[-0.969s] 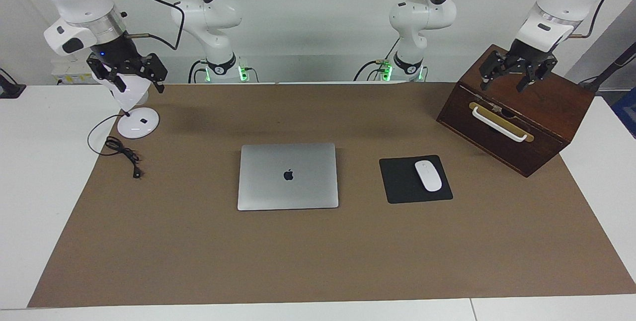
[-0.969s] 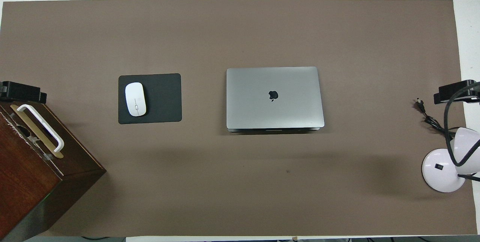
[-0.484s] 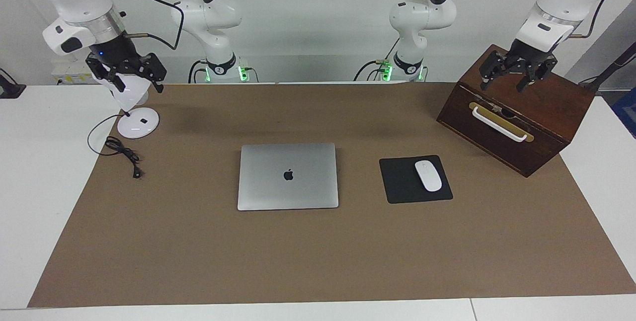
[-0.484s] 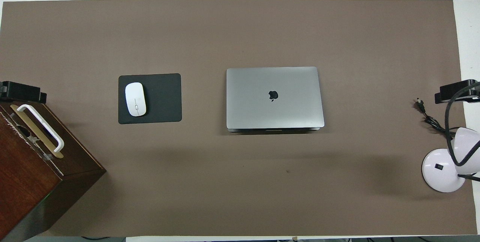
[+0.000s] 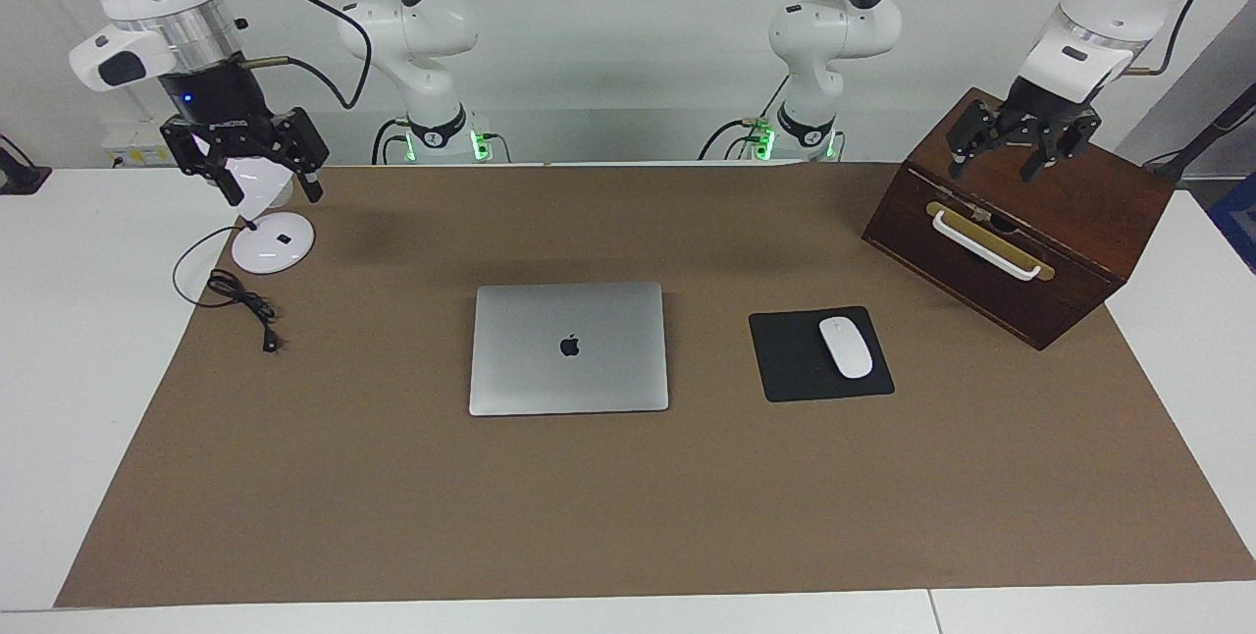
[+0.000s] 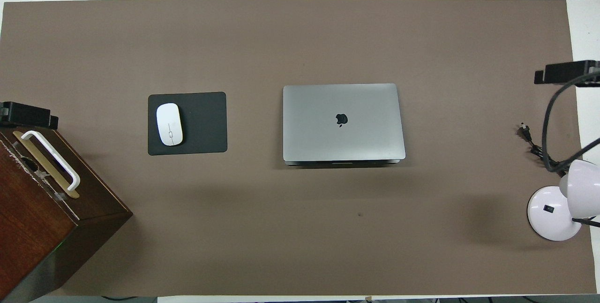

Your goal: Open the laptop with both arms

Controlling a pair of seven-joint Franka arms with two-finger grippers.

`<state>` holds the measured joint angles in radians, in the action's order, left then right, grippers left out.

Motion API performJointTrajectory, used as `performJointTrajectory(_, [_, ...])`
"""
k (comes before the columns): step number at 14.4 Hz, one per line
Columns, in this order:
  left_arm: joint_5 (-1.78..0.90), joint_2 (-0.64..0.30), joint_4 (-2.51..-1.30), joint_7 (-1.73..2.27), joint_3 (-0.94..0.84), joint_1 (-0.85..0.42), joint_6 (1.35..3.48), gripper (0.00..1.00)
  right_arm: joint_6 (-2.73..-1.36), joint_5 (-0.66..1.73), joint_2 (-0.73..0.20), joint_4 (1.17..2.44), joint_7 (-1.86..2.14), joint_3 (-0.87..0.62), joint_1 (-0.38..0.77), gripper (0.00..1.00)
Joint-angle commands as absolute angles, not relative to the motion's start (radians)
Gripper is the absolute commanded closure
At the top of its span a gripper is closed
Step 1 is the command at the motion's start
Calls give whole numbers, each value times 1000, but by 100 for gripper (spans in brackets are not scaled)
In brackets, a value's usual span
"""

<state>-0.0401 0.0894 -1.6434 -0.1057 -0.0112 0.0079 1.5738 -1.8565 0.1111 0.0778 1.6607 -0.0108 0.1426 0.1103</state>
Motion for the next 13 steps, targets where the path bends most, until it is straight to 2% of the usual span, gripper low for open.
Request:
performJointTrajectory(1, [-26, 92, -1632, -98, -20, 21, 1568, 0, -1981, 164, 25, 1615, -73, 147, 162, 0])
performJointTrajectory(9, [-25, 84, -1632, -97, -20, 18, 1657, 0, -2319, 293, -75, 1605, -466, 134, 232, 0])
performJointTrajectory(13, [-25, 84, -1634, -97, -21, 5, 1686, 0, -2426, 516, -77, 1632, -557, 130, 233, 0])
